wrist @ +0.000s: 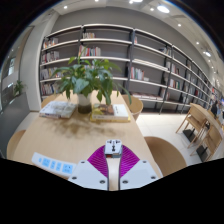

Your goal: Unplug charger

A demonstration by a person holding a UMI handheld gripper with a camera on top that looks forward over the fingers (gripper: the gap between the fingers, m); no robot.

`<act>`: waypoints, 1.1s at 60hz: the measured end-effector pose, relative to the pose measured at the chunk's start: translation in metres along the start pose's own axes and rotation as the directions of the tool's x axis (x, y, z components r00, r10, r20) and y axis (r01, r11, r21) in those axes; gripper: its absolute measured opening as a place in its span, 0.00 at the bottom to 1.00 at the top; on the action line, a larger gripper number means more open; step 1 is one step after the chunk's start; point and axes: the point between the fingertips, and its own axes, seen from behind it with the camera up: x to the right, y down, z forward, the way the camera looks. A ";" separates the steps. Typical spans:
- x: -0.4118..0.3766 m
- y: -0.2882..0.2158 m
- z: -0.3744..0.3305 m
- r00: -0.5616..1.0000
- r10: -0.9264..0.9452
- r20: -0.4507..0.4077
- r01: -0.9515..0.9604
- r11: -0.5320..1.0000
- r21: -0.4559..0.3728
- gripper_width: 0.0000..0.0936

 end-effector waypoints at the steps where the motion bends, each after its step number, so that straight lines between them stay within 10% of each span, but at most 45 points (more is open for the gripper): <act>1: 0.001 0.010 0.003 1.000 -0.005 0.009 0.005 1.000 -0.022 0.12; 22: 0.006 0.095 0.030 0.998 0.013 0.062 -0.002 0.984 -0.180 0.27; 28: 0.009 0.095 0.025 0.998 -0.034 0.061 0.046 0.976 -0.212 0.54; 52: -0.020 -0.057 -0.145 0.994 0.018 0.105 -0.029 0.994 0.101 0.79; 66: -0.031 -0.024 -0.243 0.993 0.009 0.119 -0.021 0.995 0.102 0.79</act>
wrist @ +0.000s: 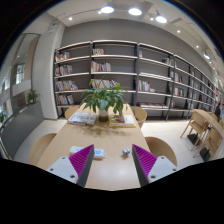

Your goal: Unplug charger

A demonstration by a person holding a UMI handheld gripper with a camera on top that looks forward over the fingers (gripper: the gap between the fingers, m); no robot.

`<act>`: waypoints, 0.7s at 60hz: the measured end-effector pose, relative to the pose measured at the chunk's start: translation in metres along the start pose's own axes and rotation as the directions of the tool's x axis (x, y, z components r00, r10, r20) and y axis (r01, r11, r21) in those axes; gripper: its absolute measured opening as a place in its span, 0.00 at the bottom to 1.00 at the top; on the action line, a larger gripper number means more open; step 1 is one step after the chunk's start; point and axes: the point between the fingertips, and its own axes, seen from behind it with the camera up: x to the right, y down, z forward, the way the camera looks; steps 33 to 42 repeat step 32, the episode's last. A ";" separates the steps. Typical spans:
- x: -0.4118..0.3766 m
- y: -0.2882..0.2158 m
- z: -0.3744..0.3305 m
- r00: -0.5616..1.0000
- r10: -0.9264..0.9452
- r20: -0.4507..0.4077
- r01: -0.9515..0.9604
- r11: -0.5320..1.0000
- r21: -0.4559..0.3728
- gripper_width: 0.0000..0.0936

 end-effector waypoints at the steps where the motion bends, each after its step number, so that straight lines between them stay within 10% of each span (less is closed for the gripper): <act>1: -0.001 0.003 -0.005 1.000 -0.002 0.001 0.002 1.000 -0.004 0.79; 42: -0.009 0.086 -0.083 1.000 -0.016 0.012 0.017 0.995 -0.096 0.79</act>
